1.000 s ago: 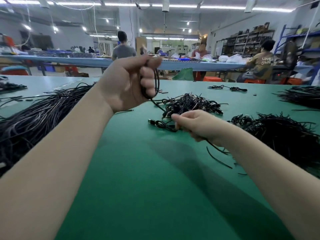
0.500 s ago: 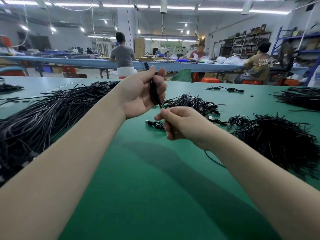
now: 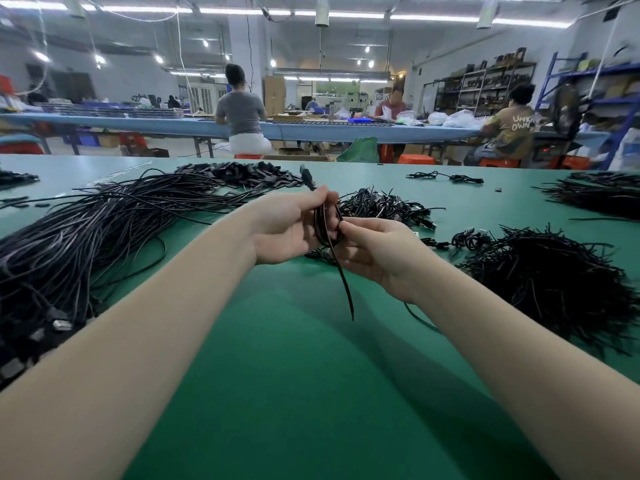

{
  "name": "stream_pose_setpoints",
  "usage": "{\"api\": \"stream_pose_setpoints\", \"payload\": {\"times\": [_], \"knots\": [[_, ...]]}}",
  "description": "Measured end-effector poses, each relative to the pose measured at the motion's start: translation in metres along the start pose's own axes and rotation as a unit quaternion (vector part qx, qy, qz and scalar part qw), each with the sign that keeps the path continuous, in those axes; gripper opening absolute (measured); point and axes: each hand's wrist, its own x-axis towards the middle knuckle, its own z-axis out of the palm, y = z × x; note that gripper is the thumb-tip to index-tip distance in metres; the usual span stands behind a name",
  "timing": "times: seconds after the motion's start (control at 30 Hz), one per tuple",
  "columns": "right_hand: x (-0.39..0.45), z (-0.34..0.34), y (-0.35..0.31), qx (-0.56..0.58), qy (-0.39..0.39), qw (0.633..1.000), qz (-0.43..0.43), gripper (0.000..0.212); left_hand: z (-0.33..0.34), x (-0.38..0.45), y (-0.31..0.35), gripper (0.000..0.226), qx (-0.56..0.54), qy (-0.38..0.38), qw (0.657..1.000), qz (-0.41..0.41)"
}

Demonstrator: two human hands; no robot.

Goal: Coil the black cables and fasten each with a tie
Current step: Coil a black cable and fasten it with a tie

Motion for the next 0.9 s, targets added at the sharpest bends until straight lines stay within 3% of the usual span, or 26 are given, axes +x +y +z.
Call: {"api": "stream_pose_setpoints", "payload": {"times": [0.1, 0.27, 0.33, 0.5, 0.63, 0.8, 0.9], "knots": [[0.001, -0.003, -0.002, -0.030, 0.000, 1.000, 0.000, 0.011, 0.000, 0.000, -0.003, 0.029, 0.066, 0.019, 0.998, -0.002], [-0.003, -0.002, -0.001, -0.055, -0.075, 0.996, 0.004, 0.026, 0.004, 0.006, -0.008, 0.022, 0.000, 0.008, 0.999, 0.045], [-0.005, 0.002, 0.000, -0.114, -0.090, 0.989, -0.011, 0.032, 0.006, 0.008, -0.013, 0.023, 0.027, 0.026, 0.998, 0.056], [-0.002, 0.013, 0.002, -0.303, -0.025, 0.946, -0.108, 0.030, 0.010, 0.010, -0.021, 0.021, 0.084, 0.064, 0.992, 0.074], [0.002, 0.013, 0.006, -0.448, 0.018, 0.879, -0.163, 0.032, 0.012, 0.010, -0.021, 0.023, 0.100, 0.061, 0.990, 0.073], [0.006, 0.007, 0.009, -0.491, 0.041, 0.857, -0.152, 0.033, 0.009, 0.011, -0.021, 0.023, 0.093, 0.062, 0.993, 0.030], [0.009, -0.003, 0.015, -0.507, 0.064, 0.850, -0.126, 0.031, 0.008, 0.012, -0.025, 0.027, 0.172, 0.099, 0.980, 0.016]]}}
